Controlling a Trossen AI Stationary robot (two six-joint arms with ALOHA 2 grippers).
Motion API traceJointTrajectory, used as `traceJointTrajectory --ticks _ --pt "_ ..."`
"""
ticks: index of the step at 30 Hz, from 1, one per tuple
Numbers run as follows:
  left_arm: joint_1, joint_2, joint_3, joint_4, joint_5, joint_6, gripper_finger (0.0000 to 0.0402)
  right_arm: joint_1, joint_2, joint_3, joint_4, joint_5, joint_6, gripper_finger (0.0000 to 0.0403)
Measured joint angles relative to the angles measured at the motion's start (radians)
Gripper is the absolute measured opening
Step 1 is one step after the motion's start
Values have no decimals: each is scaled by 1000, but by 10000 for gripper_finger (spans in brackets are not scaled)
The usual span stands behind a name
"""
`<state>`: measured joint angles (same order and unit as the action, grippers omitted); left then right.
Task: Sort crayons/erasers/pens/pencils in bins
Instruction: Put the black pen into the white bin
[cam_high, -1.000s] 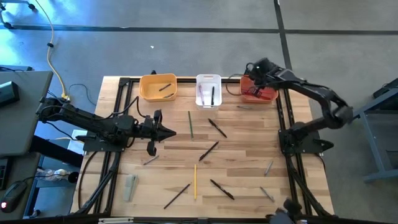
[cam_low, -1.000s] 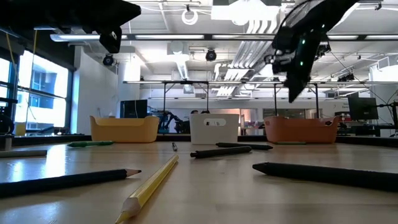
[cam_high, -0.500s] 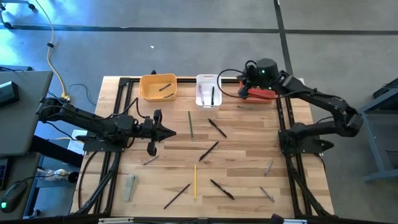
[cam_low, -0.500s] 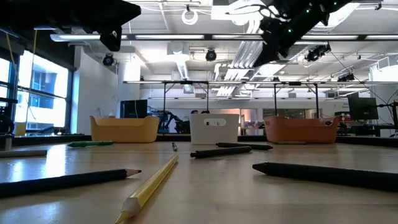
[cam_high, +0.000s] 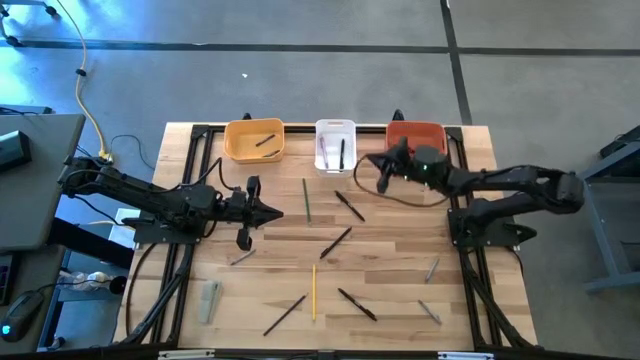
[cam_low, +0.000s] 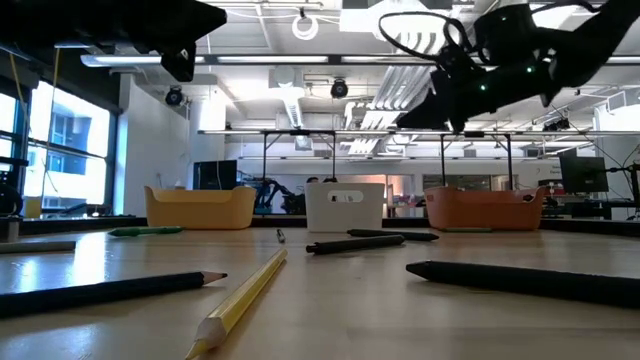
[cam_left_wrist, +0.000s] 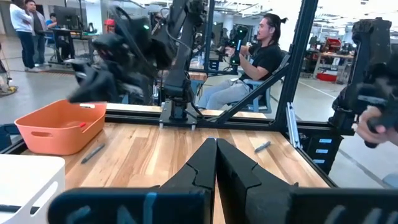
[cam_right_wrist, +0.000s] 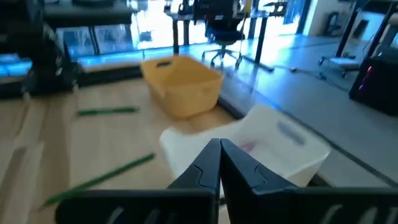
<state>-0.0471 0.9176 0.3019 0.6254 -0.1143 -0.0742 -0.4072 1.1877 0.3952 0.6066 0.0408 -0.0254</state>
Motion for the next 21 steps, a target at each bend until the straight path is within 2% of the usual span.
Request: traceJointTrajectory --ticks 5,10,17,21 --pt "0 0 0 0 0 -1 0 152 0 -10 -83 148 18 0" --pt "1 0 0 -15 0 -1 0 285 0 -10 -168 251 101 0" --pt "2 0 0 -16 -29 33 0 373 34 -10 -259 282 329 2" --pt "2 0 -7 -2 -43 25 0 428 109 -10 -247 283 415 26"
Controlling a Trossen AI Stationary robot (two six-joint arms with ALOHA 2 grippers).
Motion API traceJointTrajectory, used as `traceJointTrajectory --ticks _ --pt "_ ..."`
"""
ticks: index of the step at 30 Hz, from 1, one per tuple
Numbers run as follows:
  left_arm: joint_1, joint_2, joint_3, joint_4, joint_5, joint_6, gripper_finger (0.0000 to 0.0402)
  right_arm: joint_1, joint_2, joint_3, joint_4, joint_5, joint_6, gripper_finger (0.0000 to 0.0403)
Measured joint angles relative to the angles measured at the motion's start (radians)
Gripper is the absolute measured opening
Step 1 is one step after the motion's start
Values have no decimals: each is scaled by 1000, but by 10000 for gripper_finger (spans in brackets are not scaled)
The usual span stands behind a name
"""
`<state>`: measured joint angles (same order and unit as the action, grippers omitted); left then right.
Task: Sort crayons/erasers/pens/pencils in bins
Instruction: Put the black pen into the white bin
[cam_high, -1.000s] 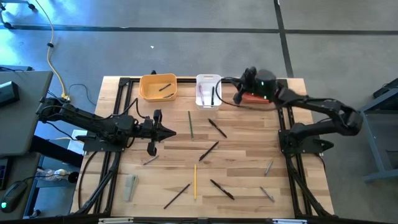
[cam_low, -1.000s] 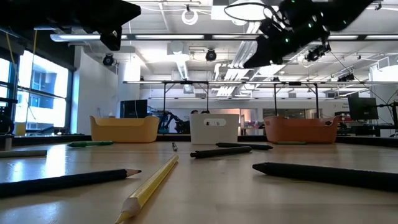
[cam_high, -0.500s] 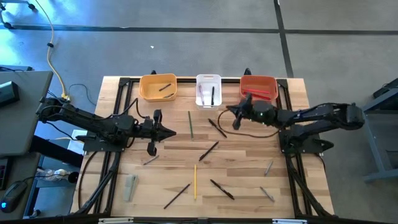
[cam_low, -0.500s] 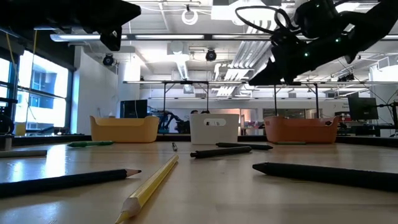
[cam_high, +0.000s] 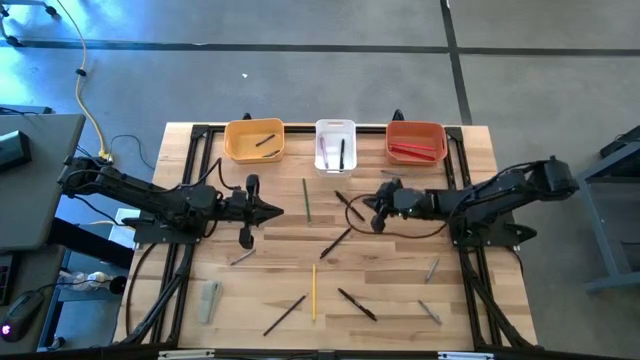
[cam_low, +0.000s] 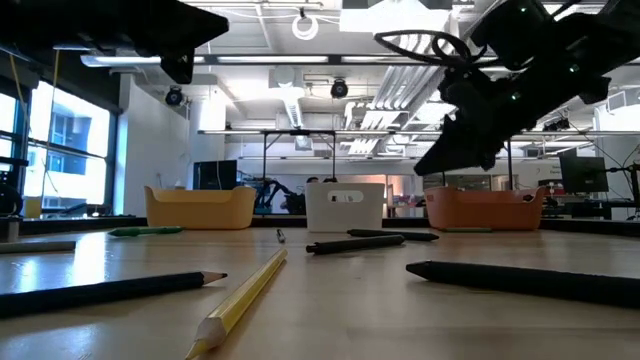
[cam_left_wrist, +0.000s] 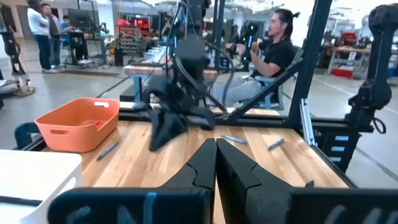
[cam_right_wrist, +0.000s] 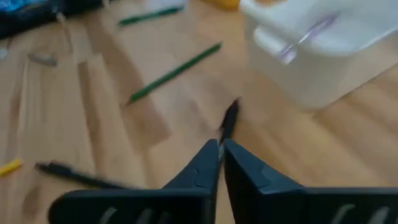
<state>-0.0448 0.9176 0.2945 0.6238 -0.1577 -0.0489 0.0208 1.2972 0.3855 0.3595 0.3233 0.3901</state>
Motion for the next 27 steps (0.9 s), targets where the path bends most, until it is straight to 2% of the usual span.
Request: traceJointTrajectory --ticks 7,12,15,27 --pt "0 0 -74 87 -12 -35 0 111 136 53 -55 92 86 113" --pt "0 0 -98 117 -18 -45 0 144 243 127 -114 148 127 148" --pt "0 0 -103 129 -18 -48 0 141 294 155 -161 193 158 151" --pt "0 0 -103 129 -18 -53 0 124 405 169 -158 202 215 116"
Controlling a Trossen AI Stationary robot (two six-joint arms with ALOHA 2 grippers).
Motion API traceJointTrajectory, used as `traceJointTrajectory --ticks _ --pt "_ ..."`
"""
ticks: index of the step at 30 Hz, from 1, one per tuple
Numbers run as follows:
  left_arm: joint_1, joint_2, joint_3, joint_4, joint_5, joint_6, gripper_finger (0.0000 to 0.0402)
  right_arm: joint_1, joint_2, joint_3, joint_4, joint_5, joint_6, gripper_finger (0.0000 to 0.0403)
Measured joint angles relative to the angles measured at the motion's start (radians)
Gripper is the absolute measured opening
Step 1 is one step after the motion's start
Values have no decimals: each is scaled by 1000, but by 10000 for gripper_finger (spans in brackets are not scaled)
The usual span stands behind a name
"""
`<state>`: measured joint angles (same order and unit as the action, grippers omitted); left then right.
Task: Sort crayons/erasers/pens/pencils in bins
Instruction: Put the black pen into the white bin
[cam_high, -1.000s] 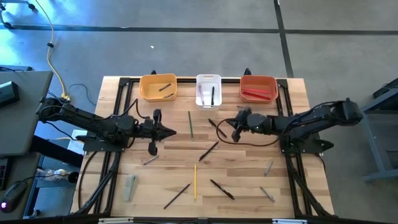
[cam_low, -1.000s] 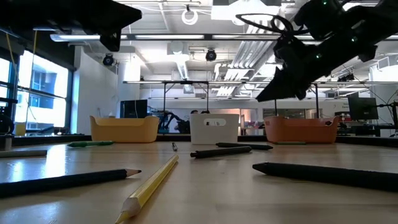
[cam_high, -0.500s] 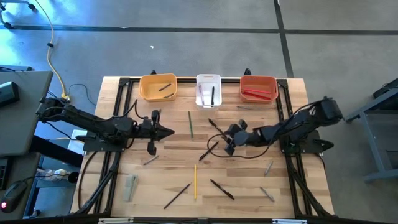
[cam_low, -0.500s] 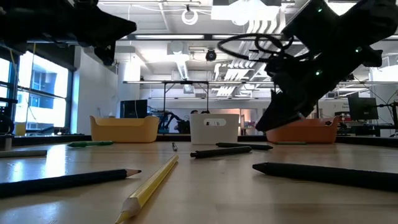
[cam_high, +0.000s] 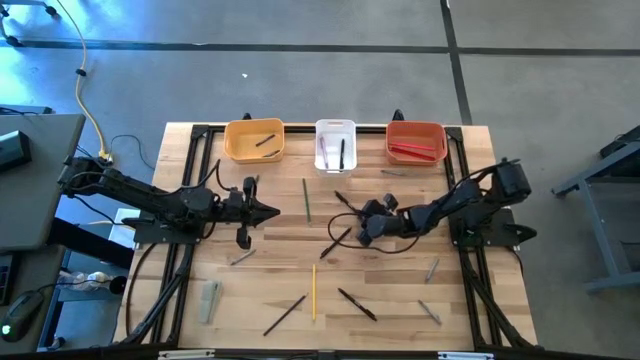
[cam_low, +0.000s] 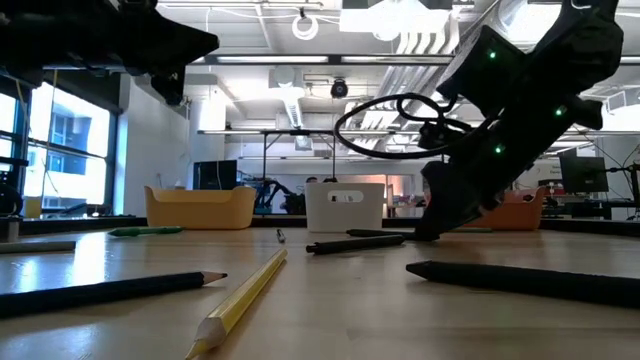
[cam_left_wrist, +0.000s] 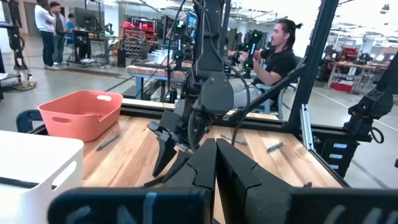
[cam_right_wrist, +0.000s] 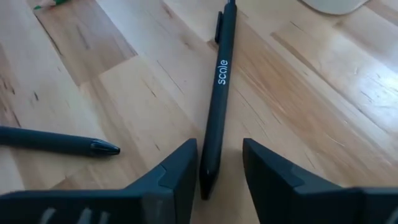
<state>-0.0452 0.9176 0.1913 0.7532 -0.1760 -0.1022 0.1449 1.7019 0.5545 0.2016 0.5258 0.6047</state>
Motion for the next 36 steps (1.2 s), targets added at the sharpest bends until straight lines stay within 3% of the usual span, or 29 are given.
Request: traceJointTrajectory --ticks 10,19,26,30,36 --pt "12 0 0 0 -20 -71 0 0 7 3 -20 -17 -70 12" --pt "54 0 0 0 -103 -51 0 1 -115 142 -254 -105 -142 21" --pt "73 0 0 -1 -225 -25 0 -12 -205 353 -437 43 -139 19" --pt "88 0 0 -1 -285 -25 0 -95 -182 474 -515 112 -82 20" --pt "105 0 0 -12 -287 -25 0 -270 -64 612 -552 84 -119 20"
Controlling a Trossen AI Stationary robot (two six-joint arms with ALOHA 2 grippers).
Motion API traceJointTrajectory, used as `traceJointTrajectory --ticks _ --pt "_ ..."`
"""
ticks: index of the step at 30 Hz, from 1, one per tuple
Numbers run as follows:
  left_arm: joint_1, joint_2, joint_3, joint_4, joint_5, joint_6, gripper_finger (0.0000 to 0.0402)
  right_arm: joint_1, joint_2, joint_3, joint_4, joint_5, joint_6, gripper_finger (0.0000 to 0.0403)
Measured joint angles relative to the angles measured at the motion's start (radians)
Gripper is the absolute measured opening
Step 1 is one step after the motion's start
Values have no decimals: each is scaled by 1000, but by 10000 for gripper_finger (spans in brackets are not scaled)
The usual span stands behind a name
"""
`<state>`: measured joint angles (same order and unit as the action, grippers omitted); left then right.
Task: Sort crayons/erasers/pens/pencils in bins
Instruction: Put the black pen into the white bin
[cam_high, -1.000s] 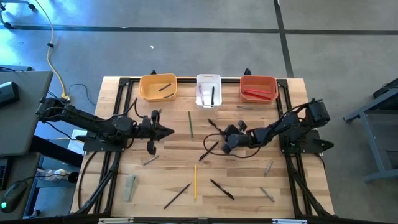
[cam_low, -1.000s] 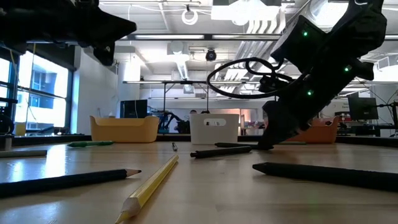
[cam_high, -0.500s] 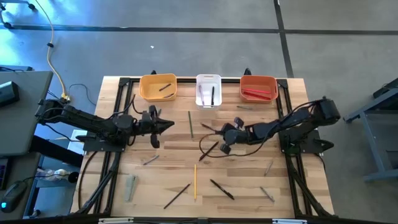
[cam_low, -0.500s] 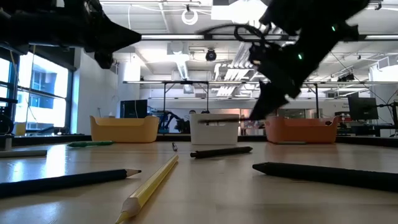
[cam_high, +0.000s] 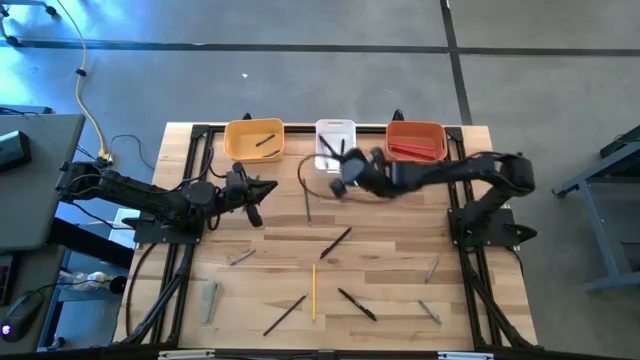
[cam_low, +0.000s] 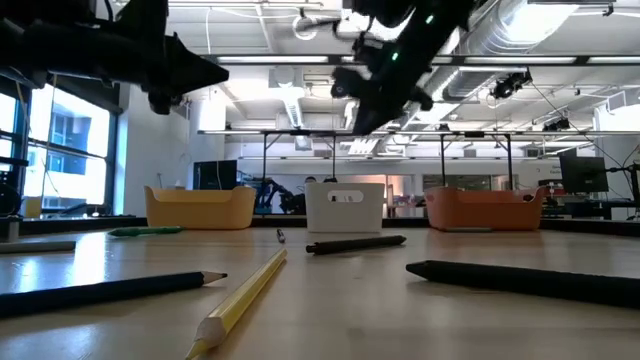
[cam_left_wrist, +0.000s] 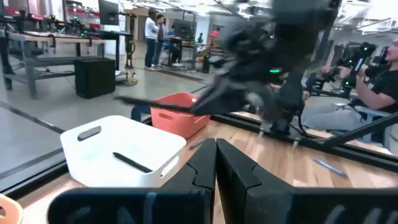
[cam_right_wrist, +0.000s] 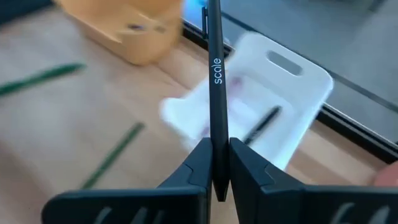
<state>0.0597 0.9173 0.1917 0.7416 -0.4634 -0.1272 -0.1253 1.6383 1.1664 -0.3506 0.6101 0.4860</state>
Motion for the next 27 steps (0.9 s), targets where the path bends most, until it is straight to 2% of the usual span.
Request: traceJointTrajectory --ticks 5,12,19,27 --pt "1 0 0 -20 2 19 0 -153 123 100 -18 -145 -23 20" --pt "1 0 0 -20 -2 42 0 -271 270 276 -200 -297 -18 21" --pt "2 0 0 -20 -21 72 0 -286 341 372 -304 -341 -3 21" --pt "2 0 0 -23 -21 79 0 -312 368 380 -322 -379 7 21"
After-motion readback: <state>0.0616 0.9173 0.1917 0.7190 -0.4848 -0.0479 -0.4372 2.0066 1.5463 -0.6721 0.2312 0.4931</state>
